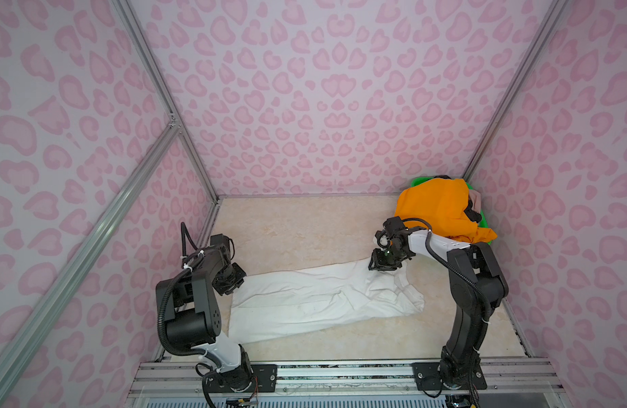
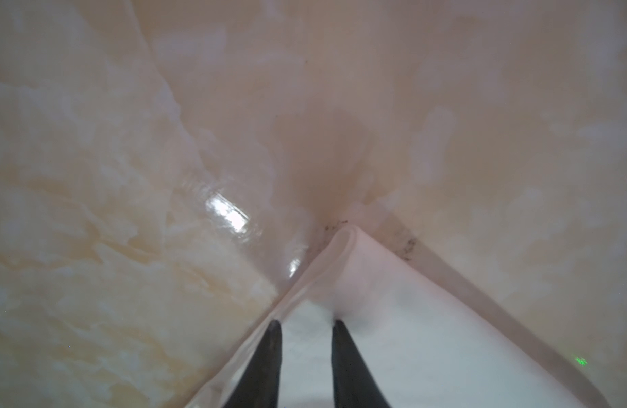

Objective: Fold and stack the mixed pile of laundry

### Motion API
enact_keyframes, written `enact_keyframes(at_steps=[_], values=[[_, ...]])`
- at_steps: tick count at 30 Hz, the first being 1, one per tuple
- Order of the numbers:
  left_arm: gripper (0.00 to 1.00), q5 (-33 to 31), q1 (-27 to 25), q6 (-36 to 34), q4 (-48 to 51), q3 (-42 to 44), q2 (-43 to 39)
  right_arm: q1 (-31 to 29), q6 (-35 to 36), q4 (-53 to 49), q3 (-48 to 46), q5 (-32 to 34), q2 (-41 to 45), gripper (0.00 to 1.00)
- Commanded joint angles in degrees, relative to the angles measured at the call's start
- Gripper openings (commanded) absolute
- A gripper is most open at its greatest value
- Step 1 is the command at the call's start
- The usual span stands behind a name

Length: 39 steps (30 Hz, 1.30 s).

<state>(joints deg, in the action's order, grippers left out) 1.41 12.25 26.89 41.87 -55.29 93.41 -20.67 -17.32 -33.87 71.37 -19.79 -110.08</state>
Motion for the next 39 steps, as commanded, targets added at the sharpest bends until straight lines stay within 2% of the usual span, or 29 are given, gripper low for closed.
enact_keyframes(at_steps=[1, 7, 11, 14, 20, 21, 23, 31, 39], values=[[0.18, -0.4, 0.0, -0.2, 0.0, -0.5, 0.0, 0.1, 0.3, -0.3, -0.6, 3.0, -0.5, 0.42], [0.16, -0.7, 0.0, 0.1, 0.3, -0.8, 2.2, 0.2, 1.0, -0.6, -0.4, 2.9, -0.6, 0.42], [0.42, -1.9, 0.0, 0.9, 1.6, -0.9, 2.5, 0.5, 1.2, -0.7, -0.4, 2.9, -0.5, 0.42], [0.44, -2.6, 0.0, 1.4, 2.9, -0.4, 1.3, 0.6, 1.3, -0.8, -0.4, 2.8, -0.4, 0.42], [0.37, -1.7, -0.3, 2.1, 2.3, 2.7, -0.9, 0.8, 1.4, -0.9, -0.2, 2.7, -0.6, 0.42], [0.29, -1.5, -0.3, 2.2, 2.0, 3.2, -0.9, 0.8, 1.5, -0.9, -0.2, 2.7, -0.6, 0.42], [0.24, -1.4, -0.4, 2.4, 1.6, 3.8, -0.4, 0.9, 1.5, -1.0, 0.0, 2.7, -0.7, 0.42], [0.1, -1.7, -0.6, 2.5, 1.6, 2.9, 0.0, 0.8, 1.3, -1.1, 0.3, 2.8, -0.7, 0.42], [0.11, -2.7, -0.6, 1.9, 4.7, -1.1, -0.2, 0.8, 1.2, -1.2, 0.2, 2.8, -0.5, 0.42]])
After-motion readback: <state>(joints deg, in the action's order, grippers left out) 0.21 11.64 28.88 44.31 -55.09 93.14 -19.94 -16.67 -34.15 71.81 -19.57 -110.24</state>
